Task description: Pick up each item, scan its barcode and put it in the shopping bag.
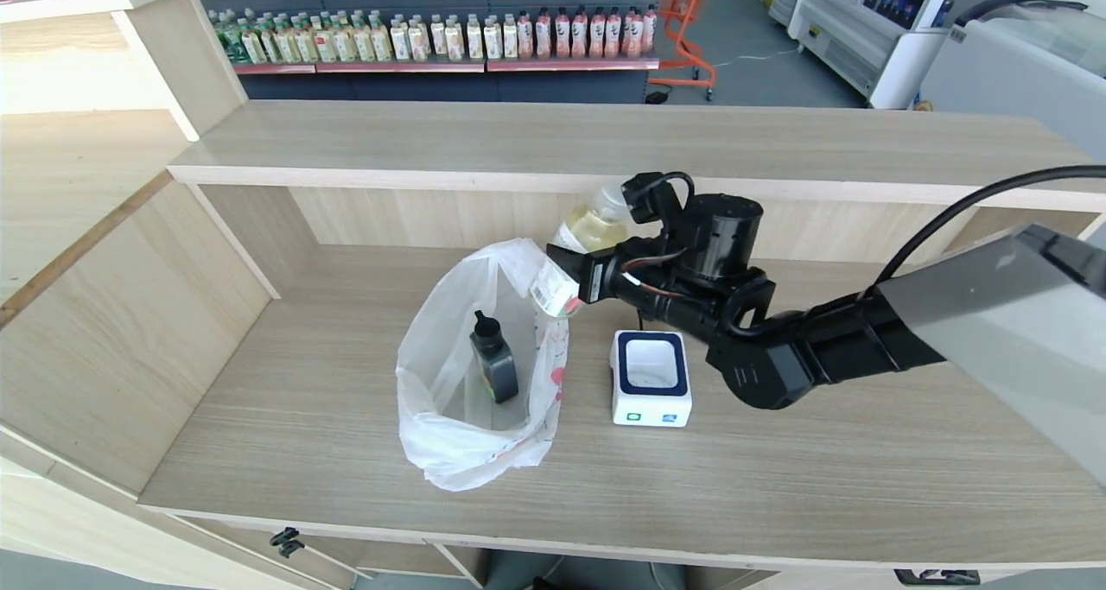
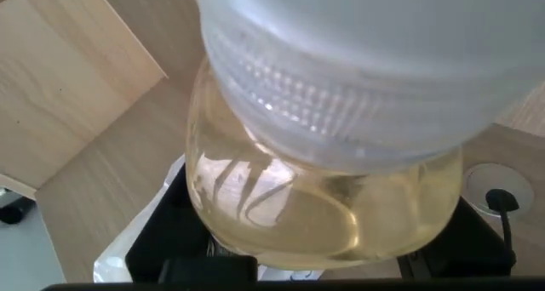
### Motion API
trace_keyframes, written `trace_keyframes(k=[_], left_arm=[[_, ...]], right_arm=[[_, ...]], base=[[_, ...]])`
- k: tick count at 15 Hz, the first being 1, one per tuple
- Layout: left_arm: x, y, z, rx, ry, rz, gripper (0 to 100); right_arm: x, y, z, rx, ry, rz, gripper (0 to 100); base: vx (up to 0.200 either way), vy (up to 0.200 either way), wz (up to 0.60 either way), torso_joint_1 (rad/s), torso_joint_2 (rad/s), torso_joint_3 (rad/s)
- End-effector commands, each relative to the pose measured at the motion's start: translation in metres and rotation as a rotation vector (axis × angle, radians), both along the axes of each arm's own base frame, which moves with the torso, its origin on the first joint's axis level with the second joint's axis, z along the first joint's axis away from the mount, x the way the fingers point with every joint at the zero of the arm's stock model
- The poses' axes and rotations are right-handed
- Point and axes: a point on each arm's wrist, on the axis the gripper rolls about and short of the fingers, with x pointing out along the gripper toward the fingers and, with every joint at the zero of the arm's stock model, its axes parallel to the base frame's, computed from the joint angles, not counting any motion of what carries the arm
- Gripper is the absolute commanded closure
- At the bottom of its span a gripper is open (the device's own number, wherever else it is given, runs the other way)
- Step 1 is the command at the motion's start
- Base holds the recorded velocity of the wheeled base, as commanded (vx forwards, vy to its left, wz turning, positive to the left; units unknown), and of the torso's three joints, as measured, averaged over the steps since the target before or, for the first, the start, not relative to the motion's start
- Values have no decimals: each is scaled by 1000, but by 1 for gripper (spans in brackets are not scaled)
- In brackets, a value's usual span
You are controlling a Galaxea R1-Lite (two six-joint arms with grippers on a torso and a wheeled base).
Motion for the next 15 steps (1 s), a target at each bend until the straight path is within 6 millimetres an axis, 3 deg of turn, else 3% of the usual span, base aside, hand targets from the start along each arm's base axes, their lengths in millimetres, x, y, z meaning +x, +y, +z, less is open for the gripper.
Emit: trace_keyframes(k=[1, 8, 15], left_arm=[[0, 0, 0, 0, 2, 0, 0], [0, 0, 0, 0, 2, 0, 0], [0, 0, 0, 0, 0, 0, 0]], right_arm=[[13, 16, -22, -20, 28, 14, 100], [28, 32, -46, -74, -35, 21, 100], [31, 32, -67, -151, -94, 15, 100]], base=[[0, 0, 0, 0, 0, 0], [0, 0, 0, 0, 0, 0], [0, 0, 0, 0, 0, 0]])
